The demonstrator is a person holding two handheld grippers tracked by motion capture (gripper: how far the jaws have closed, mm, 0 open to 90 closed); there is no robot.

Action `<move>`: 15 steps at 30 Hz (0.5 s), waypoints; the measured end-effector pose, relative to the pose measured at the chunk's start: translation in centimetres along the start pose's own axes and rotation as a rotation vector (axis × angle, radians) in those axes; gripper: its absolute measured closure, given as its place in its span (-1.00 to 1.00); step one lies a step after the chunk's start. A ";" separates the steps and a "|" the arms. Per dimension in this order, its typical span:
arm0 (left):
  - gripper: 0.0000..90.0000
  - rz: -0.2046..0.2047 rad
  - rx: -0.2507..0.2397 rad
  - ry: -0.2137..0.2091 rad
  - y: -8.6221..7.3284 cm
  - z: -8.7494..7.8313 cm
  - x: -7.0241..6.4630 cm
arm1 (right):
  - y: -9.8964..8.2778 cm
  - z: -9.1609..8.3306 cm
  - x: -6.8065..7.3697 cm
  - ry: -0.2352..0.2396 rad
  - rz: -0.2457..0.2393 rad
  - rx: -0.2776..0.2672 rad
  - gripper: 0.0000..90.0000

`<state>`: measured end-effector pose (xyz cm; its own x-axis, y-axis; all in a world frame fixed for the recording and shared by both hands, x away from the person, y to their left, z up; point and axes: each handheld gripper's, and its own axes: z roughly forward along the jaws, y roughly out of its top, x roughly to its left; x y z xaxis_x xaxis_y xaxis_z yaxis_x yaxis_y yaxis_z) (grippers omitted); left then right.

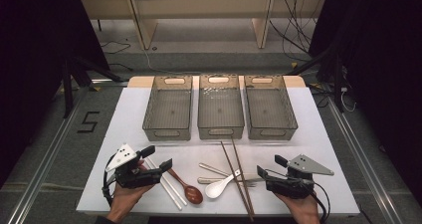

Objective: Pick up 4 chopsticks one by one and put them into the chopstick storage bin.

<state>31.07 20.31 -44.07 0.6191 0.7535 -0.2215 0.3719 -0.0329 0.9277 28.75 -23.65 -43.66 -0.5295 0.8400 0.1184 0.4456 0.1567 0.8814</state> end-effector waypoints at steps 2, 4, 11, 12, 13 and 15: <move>-0.66 0.003 0.002 0.000 0.0 0.0 0.0 | 0.1 0.1 0.1 0.003 0.004 0.019 -0.38; -0.66 0.003 0.003 0.000 0.0 0.0 0.0 | 0.2 0.2 0.1 0.008 0.006 0.024 -0.38; -0.66 0.006 0.004 0.001 0.0 0.0 0.0 | 0.6 0.2 0.4 0.012 -0.003 0.047 -0.36; -0.66 0.006 0.004 0.002 0.0 0.0 0.0 | 0.7 0.2 0.4 0.011 -0.002 0.054 -0.36; -0.66 0.006 0.004 0.003 0.0 0.0 0.0 | 0.8 0.2 0.5 0.012 -0.002 0.062 -0.35; -0.66 0.005 0.004 0.003 0.0 0.0 0.0 | 1.1 0.2 0.7 0.015 -0.009 0.087 -0.34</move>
<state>31.10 20.28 -44.09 0.6187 0.7555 -0.2155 0.3715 -0.0396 0.9276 29.01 -22.80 -42.73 -0.5444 0.8305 0.1181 0.5017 0.2095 0.8393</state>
